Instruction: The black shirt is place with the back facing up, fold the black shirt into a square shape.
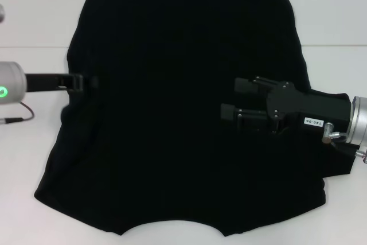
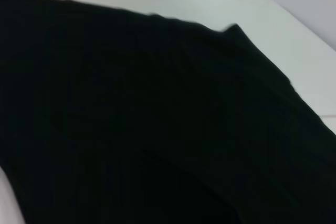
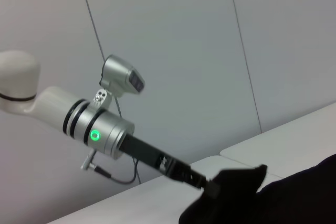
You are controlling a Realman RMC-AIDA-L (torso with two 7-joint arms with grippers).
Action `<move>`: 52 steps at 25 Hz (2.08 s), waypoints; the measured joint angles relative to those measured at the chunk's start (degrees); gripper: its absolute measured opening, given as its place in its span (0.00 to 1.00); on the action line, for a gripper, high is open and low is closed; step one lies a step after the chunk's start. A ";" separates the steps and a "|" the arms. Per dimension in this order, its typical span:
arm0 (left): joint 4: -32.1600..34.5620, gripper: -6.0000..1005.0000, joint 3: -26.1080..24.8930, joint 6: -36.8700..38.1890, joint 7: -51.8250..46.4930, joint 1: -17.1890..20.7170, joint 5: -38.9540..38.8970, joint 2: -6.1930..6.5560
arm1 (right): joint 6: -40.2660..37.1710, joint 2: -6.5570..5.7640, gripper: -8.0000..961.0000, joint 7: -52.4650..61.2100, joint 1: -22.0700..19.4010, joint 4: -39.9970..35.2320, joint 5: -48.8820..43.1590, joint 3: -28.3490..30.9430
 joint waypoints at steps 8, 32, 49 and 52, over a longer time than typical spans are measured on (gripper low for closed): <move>-2.77 0.09 1.94 0.70 1.01 -0.61 -0.93 -1.62 | -0.01 -0.16 0.93 -0.02 0.01 -0.32 0.11 0.00; -9.40 0.80 7.17 20.04 36.08 3.63 -22.07 -3.04 | 11.78 -10.61 0.93 42.12 -1.04 -0.83 -6.26 0.00; -12.85 0.94 13.26 20.73 53.05 4.19 -21.60 -3.67 | 3.69 -14.03 0.92 68.25 -4.73 -10.71 -33.20 2.95; -12.83 0.94 14.08 20.29 53.30 3.80 -20.78 -3.67 | 4.56 -13.89 0.92 68.57 -4.46 -10.37 -34.16 2.78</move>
